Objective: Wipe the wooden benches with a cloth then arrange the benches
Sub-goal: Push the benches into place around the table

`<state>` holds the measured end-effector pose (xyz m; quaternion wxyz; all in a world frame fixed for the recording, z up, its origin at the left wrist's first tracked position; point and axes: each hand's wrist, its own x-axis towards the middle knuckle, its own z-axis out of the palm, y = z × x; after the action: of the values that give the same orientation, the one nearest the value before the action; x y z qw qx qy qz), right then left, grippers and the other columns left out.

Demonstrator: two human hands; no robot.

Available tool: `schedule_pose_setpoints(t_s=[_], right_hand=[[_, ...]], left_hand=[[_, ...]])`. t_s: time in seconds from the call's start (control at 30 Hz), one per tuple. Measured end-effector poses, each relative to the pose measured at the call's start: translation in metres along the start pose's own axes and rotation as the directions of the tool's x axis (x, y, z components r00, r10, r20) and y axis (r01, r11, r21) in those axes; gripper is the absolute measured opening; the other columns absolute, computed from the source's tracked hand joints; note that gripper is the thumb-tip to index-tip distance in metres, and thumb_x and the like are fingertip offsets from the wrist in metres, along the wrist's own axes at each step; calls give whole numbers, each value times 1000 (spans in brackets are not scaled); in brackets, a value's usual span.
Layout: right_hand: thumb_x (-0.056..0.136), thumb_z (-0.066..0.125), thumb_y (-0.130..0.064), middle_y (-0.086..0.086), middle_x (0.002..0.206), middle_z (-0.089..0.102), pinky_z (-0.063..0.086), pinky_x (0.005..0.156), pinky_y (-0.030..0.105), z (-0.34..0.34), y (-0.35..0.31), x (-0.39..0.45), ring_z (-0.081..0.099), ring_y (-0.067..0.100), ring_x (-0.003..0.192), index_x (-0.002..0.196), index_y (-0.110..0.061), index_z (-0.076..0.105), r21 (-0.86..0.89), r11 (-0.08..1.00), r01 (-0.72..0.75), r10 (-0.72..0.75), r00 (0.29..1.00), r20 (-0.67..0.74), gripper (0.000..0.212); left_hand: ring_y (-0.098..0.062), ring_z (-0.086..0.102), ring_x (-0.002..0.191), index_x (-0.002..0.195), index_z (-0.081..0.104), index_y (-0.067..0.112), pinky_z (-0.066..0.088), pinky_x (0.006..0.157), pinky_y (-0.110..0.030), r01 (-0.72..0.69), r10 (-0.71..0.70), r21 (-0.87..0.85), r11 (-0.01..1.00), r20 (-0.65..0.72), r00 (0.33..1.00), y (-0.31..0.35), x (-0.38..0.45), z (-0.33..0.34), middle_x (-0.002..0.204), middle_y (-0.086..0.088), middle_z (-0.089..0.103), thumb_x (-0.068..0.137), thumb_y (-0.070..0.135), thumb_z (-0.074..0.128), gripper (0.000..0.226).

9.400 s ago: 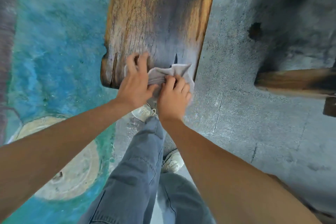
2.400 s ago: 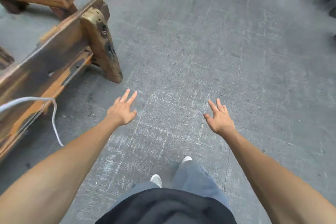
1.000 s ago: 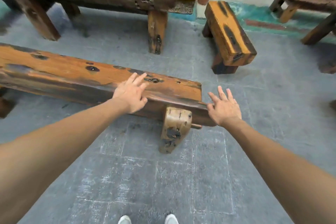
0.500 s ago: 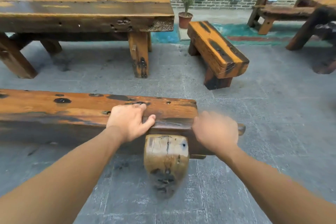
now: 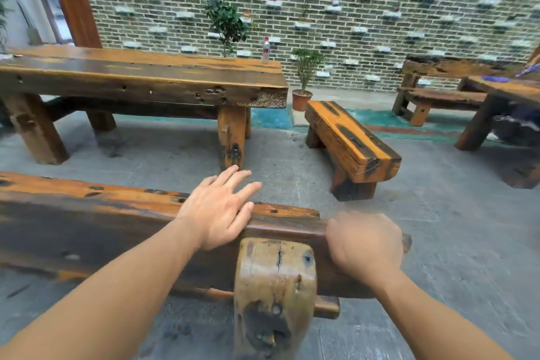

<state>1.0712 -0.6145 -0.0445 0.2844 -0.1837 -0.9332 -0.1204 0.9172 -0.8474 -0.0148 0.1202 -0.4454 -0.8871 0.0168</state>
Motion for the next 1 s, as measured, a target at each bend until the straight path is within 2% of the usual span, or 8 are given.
schedule_pose_setpoints(t_s=[0.07, 0.17, 0.3, 0.43, 0.67, 0.8, 0.93, 1.0], right_hand=[[88, 31, -43, 1, 53, 61, 45, 56, 33, -1, 3, 1, 58, 30, 47, 54, -16, 59, -8, 1000, 1, -1, 999, 51, 52], [89, 28, -46, -1, 56, 62, 43, 57, 31, 3, 9, 12, 60, 26, 49, 57, -18, 61, -22, 1000, 11, -10, 999, 32, 54], [91, 31, -45, -1, 59, 64, 27, 56, 28, 10, 15, 23, 60, 28, 52, 59, -18, 64, -23, 999, 36, -37, 999, -20, 53], [91, 30, -46, -2, 58, 64, 19, 55, 27, 27, 21, 42, 59, 27, 50, 57, -19, 64, -34, 999, 25, -27, 998, -65, 55], [86, 32, -43, -1, 50, 60, 23, 53, 25, 73, 46, 92, 56, 27, 42, 50, -17, 62, 9, 1000, 17, -16, 995, -100, 53], [88, 28, -43, 2, 57, 63, 41, 55, 32, 97, 59, 123, 58, 29, 49, 58, -14, 63, 105, 992, 72, -76, 996, 41, 55], [88, 22, -49, 0, 69, 68, 31, 58, 31, 103, 68, 149, 63, 27, 60, 68, -18, 64, 98, 992, 84, -95, 990, 106, 56], [87, 18, -52, -2, 71, 67, 27, 58, 30, 109, 70, 156, 64, 26, 63, 67, -20, 55, 128, 989, 76, -95, 985, 146, 53]], left_hand=[[-27, 28, 151, 146, 41, 26, 36, 116, -44, -34, 37, 57, 998, -57, 998, 2, -1, -2, 158, -4, 37, 98, 45, 15, 58], [-30, 38, 145, 138, 53, 20, 40, 114, -47, -16, 26, 104, 995, -99, 995, 3, 6, -3, 152, -9, 47, 98, 43, 23, 55], [-32, 36, 146, 139, 53, 19, 36, 114, -47, 11, 8, 145, 989, -130, 991, 7, 19, -1, 152, -10, 46, 96, 42, 23, 58], [-33, 35, 146, 141, 50, 17, 37, 112, -48, 74, -52, 153, 985, -146, 988, 6, 40, 5, 151, -13, 46, 94, 43, 21, 60], [-34, 42, 139, 137, 53, 15, 41, 105, -45, 165, -132, 164, 973, -193, 972, 4, 97, 23, 143, -13, 52, 92, 48, 30, 60], [-32, 43, 138, 137, 51, 16, 40, 108, -45, 162, -148, 128, 979, -111, 983, -5, 132, 30, 143, -11, 52, 91, 52, 31, 62], [-30, 42, 136, 138, 49, 18, 41, 106, -44, 212, -203, 115, 970, -86, 975, -9, 156, 27, 141, -8, 50, 90, 57, 29, 66], [-29, 44, 133, 138, 49, 17, 43, 102, -43, 220, -214, 93, 971, -70, 974, -10, 163, 29, 138, -7, 51, 89, 59, 30, 67]])
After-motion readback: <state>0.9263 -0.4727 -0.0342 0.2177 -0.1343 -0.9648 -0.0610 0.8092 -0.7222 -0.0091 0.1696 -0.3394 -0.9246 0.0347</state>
